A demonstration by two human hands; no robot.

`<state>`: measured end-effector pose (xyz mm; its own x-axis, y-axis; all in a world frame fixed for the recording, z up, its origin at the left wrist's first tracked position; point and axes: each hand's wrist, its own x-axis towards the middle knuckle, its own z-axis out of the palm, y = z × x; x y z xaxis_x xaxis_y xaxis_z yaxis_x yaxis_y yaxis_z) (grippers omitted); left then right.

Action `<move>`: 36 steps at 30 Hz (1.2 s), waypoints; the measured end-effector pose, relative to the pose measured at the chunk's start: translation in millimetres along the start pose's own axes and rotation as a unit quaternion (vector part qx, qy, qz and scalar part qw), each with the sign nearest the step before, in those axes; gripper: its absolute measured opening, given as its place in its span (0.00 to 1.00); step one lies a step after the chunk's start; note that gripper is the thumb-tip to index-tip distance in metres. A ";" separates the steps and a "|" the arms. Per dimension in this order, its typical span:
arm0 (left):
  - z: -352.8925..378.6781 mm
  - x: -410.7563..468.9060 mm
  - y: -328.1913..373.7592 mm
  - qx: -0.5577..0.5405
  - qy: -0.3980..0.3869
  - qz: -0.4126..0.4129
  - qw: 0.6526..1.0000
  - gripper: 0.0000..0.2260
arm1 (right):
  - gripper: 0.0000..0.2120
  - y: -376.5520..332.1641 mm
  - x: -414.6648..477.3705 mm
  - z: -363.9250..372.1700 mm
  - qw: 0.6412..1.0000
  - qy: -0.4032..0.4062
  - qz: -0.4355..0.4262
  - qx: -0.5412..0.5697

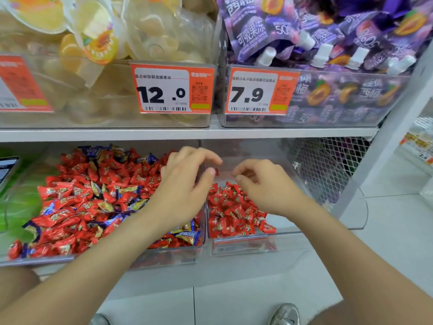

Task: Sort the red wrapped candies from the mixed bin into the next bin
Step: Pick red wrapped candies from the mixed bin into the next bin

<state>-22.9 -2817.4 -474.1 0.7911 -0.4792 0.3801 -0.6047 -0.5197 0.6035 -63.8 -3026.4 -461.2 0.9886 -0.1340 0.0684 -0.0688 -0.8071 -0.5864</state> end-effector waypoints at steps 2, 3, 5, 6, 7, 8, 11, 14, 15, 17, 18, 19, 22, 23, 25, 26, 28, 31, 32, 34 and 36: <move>-11.9 1.1 -4.4 -0.031 0.010 -0.007 0.999 0.07 | 0.13 -13.9 -8.8 -0.8 0.999 0.029 -0.026 0.035; -19.9 1.4 -8.4 -0.028 -0.018 -0.019 0.999 0.08 | 0.16 -21.7 -14.5 -0.7 0.998 0.033 -0.037 0.049; -35.1 0.1 -21.8 0.037 -0.118 -0.035 0.992 0.08 | 0.18 -37.8 -26.5 1.5 0.996 0.030 -0.055 0.068; -40.1 -1.9 -29.4 0.077 -0.178 -0.038 0.980 0.06 | 0.19 -44.5 -31.3 3.6 0.995 0.025 -0.064 0.070; -42.8 -4.9 -34.7 0.106 -0.240 -0.036 0.964 0.06 | 0.18 -48.9 -34.0 6.6 0.995 0.019 -0.074 0.069; -43.2 -7.6 -37.4 0.130 -0.292 -0.029 0.947 0.12 | 0.18 -51.3 -35.1 10.1 0.994 0.014 -0.083 0.064; -33.8 -11.2 -43.5 0.195 -0.324 0.008 0.926 0.23 | 0.16 -54.7 -33.5 20.2 0.994 0.002 -0.105 0.043; -31.3 -7.7 -47.5 0.301 -0.276 0.036 0.912 0.17 | 0.16 -56.7 -30.6 28.5 0.992 0.003 -0.123 0.020; -34.5 -5.7 -49.0 0.310 -0.256 0.031 0.915 0.14 | 0.16 -57.4 -29.3 31.3 0.991 0.008 -0.131 0.007; -42.1 -1.9 -56.5 0.333 -0.214 0.012 0.918 0.11 | 0.15 -58.7 -26.2 36.5 0.989 0.021 -0.143 -0.021; -46.0 -0.7 -61.0 0.352 -0.202 0.000 0.914 0.12 | 0.15 -59.2 -24.6 38.2 0.989 0.025 -0.146 -0.029; -49.4 0.1 -65.7 0.365 -0.203 -0.020 0.908 0.13 | 0.14 -59.9 -23.3 39.5 0.988 0.028 -0.147 -0.030; -54.6 0.1 -73.4 0.372 -0.226 -0.075 0.897 0.16 | 0.14 -62.6 -20.0 41.1 0.988 0.036 -0.145 -0.029; -54.4 -0.5 -72.7 0.385 -0.215 -0.071 0.895 0.19 | 0.14 -63.8 -19.1 41.2 0.988 0.042 -0.144 -0.028; -51.7 -0.3 -70.9 0.375 -0.178 -0.029 0.909 0.26 | 0.14 -65.7 -16.5 41.4 0.989 0.056 -0.138 -0.025; -50.8 0.2 -68.1 0.331 -0.174 -0.009 0.927 0.26 | 0.13 -66.4 -15.4 42.0 0.989 0.060 -0.134 -0.024; -46.8 1.6 -64.6 0.210 -0.190 0.019 0.959 0.21 | 0.13 -67.5 -13.6 44.4 0.989 0.063 -0.131 -0.023; -31.6 2.7 -71.2 0.167 -0.244 0.009 0.955 0.24 | 0.12 -68.8 -13.2 48.2 0.989 0.057 -0.129 -0.033; -25.3 3.7 -74.0 0.168 -0.256 0.008 0.952 0.28 | 0.12 -68.8 -13.2 48.8 0.990 0.058 -0.127 -0.035; -11.5 8.0 -78.2 0.173 -0.254 0.009 0.952 0.30 | 0.12 -68.1 -12.9 48.2 0.990 0.063 -0.123 -0.029; -3.4 16.1 -78.5 0.204 -0.241 -0.011 0.949 0.29 | 0.11 -67.0 -11.9 46.1 0.990 0.071 -0.118 -0.021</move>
<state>37.6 -2781.9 -513.0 0.7291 -0.6823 -0.0534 -0.6521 -0.7164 0.2480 -64.8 -2944.2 -460.0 0.9496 -0.0158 0.3131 0.1531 -0.8481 -0.5072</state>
